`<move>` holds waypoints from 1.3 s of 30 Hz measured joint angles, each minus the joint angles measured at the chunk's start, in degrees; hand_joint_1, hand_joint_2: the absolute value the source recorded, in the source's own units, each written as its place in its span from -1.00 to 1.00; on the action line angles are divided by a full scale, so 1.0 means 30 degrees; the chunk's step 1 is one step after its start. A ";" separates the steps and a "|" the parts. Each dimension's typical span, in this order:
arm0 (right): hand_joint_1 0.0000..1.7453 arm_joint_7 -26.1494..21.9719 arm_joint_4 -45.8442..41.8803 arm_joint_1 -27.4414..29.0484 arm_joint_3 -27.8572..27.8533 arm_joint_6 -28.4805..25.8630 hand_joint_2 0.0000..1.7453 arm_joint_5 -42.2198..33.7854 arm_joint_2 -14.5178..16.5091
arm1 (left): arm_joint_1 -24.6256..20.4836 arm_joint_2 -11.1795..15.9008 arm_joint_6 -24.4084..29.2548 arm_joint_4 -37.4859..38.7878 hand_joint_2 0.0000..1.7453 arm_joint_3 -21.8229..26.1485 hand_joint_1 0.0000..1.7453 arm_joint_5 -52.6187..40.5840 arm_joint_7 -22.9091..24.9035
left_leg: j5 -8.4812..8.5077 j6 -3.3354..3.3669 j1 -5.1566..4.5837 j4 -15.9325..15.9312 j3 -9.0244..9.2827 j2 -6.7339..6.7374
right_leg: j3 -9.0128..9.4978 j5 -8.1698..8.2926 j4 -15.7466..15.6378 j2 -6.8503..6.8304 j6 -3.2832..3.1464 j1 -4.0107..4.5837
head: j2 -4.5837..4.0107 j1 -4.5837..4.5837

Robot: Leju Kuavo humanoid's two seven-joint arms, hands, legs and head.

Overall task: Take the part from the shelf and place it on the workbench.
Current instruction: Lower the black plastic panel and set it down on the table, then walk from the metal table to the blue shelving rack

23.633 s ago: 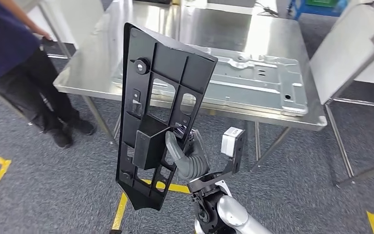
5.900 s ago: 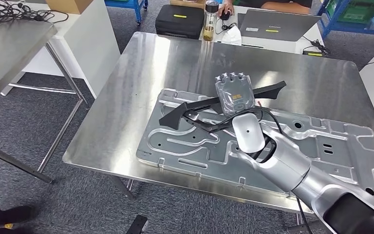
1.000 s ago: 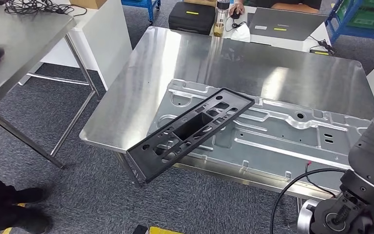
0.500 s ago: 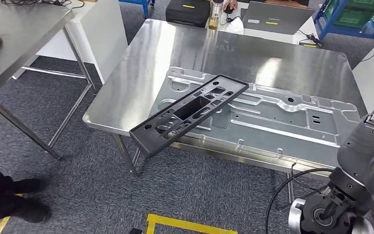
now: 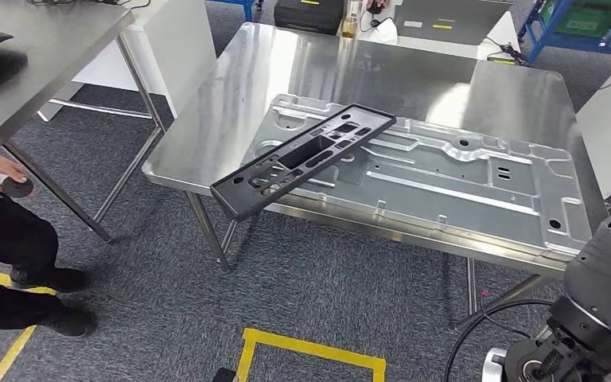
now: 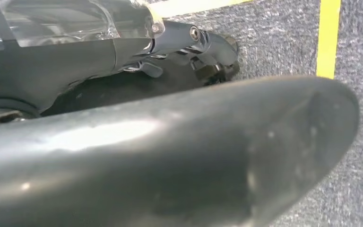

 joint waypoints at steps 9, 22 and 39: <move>-1.00 -0.0301 -0.0011 0.0529 -0.0157 0.0317 -1.00 -0.0065 0.0026 | -0.0113 0.0508 0.1082 0.0013 -1.00 0.0312 -1.00 0.1095 -0.0781 | -0.1030 0.0138 0.0081 -0.0135 0.2551 -0.1508 | -0.1669 0.0800 0.0816 0.0645 0.0106 0.0042 | 0.0000 -0.0632; -1.00 -0.0359 0.0095 0.2896 -0.1957 0.2799 -1.00 -0.0909 0.0850 | 0.0326 0.1638 0.1089 0.0137 -1.00 0.0987 -1.00 0.1694 -0.0056 | -0.1125 0.0500 0.0199 -0.1240 0.2804 0.1083 | -0.3513 -0.0099 0.4361 -0.0233 0.1286 -0.0353 | 0.0000 0.0103; -1.00 -0.0366 0.0415 0.3771 -0.3699 0.3513 -1.00 -0.1166 0.2337 | 0.0621 0.2018 0.1117 0.0162 -1.00 0.1093 -1.00 0.1688 0.0024 | -0.1052 0.0108 0.0236 0.0515 0.1410 -0.1463 | -0.2136 0.0806 0.1334 0.1493 0.0115 0.0028 | 0.0000 -0.0603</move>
